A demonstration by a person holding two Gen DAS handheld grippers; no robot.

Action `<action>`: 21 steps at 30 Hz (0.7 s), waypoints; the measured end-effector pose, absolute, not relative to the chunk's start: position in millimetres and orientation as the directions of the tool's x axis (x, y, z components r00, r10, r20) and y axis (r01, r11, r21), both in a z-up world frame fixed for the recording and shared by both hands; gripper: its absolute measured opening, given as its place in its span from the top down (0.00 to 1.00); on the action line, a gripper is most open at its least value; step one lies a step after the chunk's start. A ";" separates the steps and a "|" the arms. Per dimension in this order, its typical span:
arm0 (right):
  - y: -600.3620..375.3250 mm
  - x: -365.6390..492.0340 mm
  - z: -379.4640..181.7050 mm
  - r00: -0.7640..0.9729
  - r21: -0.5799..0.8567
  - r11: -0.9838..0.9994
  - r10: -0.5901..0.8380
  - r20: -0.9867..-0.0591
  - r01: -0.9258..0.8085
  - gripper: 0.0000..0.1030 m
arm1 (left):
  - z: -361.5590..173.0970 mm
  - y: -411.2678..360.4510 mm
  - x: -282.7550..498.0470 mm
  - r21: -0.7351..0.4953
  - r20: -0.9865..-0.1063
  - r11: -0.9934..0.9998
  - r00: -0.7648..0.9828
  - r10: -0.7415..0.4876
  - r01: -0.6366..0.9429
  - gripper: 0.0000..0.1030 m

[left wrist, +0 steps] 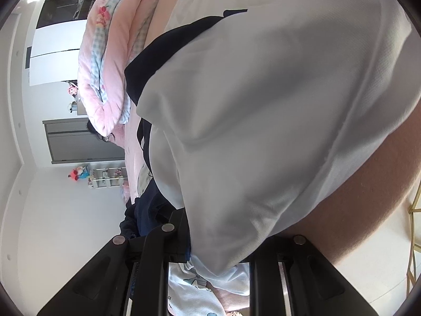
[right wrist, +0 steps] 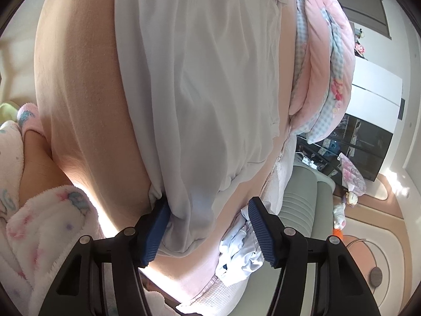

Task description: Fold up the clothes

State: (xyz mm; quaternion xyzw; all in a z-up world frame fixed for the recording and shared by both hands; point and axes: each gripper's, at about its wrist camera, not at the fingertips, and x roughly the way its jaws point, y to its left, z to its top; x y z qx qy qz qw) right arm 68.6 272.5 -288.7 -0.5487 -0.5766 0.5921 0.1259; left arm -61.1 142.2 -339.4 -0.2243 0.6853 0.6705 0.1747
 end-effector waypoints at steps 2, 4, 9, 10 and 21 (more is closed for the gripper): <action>270.8 69.6 -279.8 -0.350 -0.807 -0.368 0.761 -0.547 0.461 0.40 | -337.9 141.8 -61.2 0.836 -0.548 0.003 -0.834 -0.069 -0.549 0.84; 268.6 71.8 -274.6 -0.338 -0.791 -0.416 0.740 -0.581 0.450 0.40 | -335.3 140.8 -62.0 0.829 -0.558 -0.003 -0.827 -0.064 -0.559 0.84; 260.8 76.9 -278.6 -0.361 -0.797 -0.385 0.740 -0.568 0.465 0.40 | -310.0 137.5 -65.5 0.750 -0.656 -0.122 -0.755 -0.009 -0.650 0.85; 258.8 76.5 -278.0 -0.362 -0.796 -0.391 0.736 -0.572 0.462 0.40 | -303.7 137.1 -66.1 0.735 -0.670 -0.137 -0.743 0.004 -0.664 0.86; 219.4 73.5 -270.2 -0.431 -0.774 -0.438 0.652 -0.624 0.457 0.35 | -260.1 146.0 -69.9 0.736 -0.648 -0.196 -0.758 0.075 -0.648 0.88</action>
